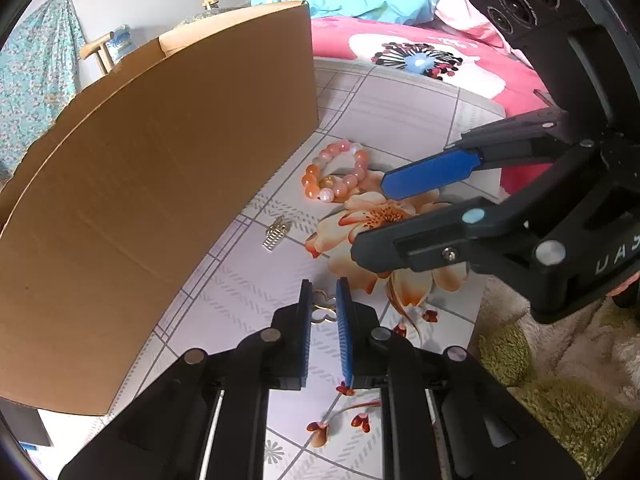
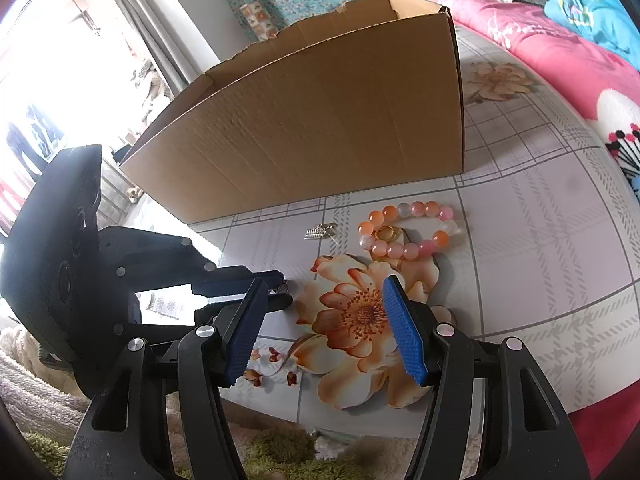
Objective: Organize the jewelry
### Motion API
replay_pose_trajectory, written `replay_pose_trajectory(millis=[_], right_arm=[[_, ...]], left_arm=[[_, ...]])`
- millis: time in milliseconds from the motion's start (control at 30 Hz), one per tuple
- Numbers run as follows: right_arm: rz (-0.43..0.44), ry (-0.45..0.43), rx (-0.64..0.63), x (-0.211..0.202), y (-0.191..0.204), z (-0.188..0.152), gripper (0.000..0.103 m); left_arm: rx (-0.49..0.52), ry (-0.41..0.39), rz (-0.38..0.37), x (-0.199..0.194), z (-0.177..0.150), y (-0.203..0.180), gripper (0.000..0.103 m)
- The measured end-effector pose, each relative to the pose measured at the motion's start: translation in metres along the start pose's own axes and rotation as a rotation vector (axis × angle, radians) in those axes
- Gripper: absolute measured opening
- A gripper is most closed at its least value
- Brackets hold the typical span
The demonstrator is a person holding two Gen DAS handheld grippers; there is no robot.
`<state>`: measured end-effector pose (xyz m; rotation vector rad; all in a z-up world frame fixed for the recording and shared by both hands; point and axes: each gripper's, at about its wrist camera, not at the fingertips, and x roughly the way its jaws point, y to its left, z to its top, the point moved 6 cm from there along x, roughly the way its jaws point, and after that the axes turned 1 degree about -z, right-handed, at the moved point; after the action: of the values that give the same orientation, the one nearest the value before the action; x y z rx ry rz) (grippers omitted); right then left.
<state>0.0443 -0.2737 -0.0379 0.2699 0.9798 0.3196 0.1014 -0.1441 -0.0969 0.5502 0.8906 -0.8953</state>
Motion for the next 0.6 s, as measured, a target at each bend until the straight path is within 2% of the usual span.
replay_pose_trajectory(millis=[333,367,400,600], right_arm=[[-0.001,-0.001,-0.001,0.0005,-0.0007,0.0006,0.057],[-0.002,0.0,-0.001,0.0007,-0.0005,0.0005,0.057],[-0.001,0.0,-0.001,0.0006,-0.0005,0.0006,0.057],[-0.002,-0.001,-0.001,0.0004,-0.0006,0.0009,0.057]], left_arm=[[-0.031,-0.014,0.02,-0.0018,-0.0013,0.0021,0.011],[-0.031,-0.016,0.022,-0.002,-0.0014,0.0025,0.009],[-0.033,-0.017,0.023,-0.0026,-0.0012,0.0031,0.0],[-0.06,-0.018,0.029,-0.0057,-0.0021,0.008,0.0]])
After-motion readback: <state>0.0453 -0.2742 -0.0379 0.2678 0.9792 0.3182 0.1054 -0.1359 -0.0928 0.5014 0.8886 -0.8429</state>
